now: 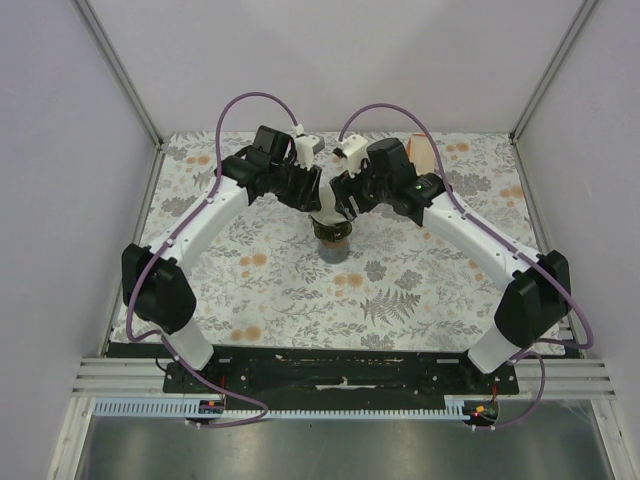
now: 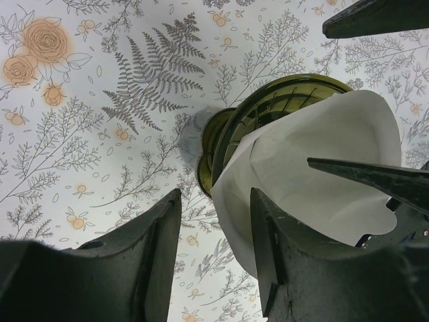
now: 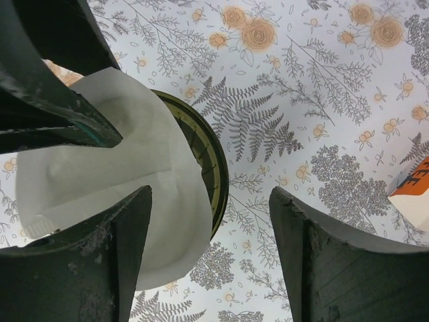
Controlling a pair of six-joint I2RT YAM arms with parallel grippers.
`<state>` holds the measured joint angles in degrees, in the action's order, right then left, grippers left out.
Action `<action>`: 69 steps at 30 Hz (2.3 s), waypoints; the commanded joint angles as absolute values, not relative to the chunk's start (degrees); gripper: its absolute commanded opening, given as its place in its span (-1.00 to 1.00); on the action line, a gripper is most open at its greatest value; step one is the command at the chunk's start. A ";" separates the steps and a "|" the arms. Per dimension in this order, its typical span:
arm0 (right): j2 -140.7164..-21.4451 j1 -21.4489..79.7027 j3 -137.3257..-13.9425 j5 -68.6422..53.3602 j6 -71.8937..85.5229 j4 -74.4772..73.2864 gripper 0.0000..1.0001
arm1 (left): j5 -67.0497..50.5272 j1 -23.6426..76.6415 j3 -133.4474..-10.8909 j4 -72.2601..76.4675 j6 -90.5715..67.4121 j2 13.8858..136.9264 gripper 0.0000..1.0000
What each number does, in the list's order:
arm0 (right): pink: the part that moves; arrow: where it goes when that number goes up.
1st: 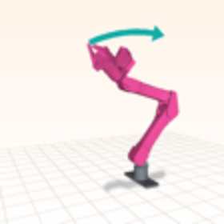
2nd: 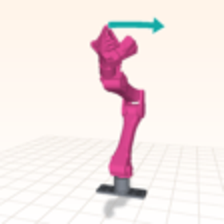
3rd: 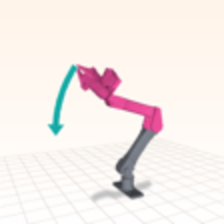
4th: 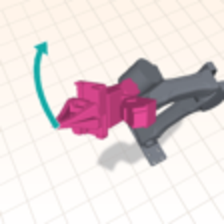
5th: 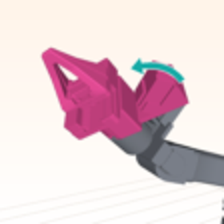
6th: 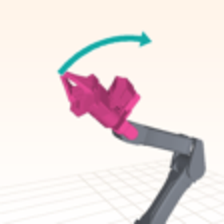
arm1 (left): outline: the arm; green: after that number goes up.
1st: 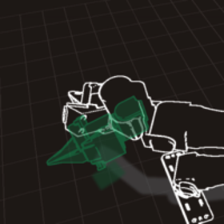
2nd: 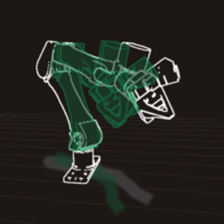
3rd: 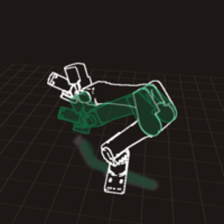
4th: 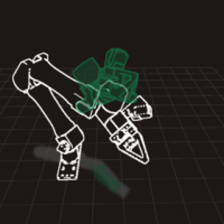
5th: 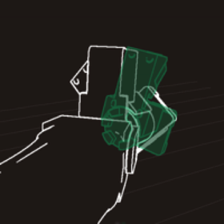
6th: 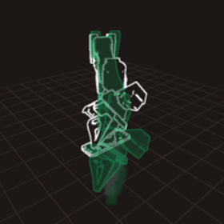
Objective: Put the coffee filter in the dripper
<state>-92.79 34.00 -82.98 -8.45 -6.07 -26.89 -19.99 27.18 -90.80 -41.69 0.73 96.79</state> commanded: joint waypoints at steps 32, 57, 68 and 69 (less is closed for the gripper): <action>-87.28 33.05 -89.12 -10.11 -8.79 -26.28 0.59 | -19.78 26.98 -98.52 -44.56 4.04 94.48 0.46; -66.28 10.66 -68.40 -0.70 6.39 -15.31 0.96 | -8.45 5.46 -91.61 -33.15 -5.62 87.99 0.55; -56.87 -1.67 -47.30 2.63 13.36 -3.70 0.96 | -3.34 -3.07 -65.85 -17.68 -4.83 82.45 0.57; -56.69 -1.84 -46.24 3.68 13.27 -3.08 0.96 | -3.34 -3.69 -64.00 -16.10 -4.92 82.27 0.57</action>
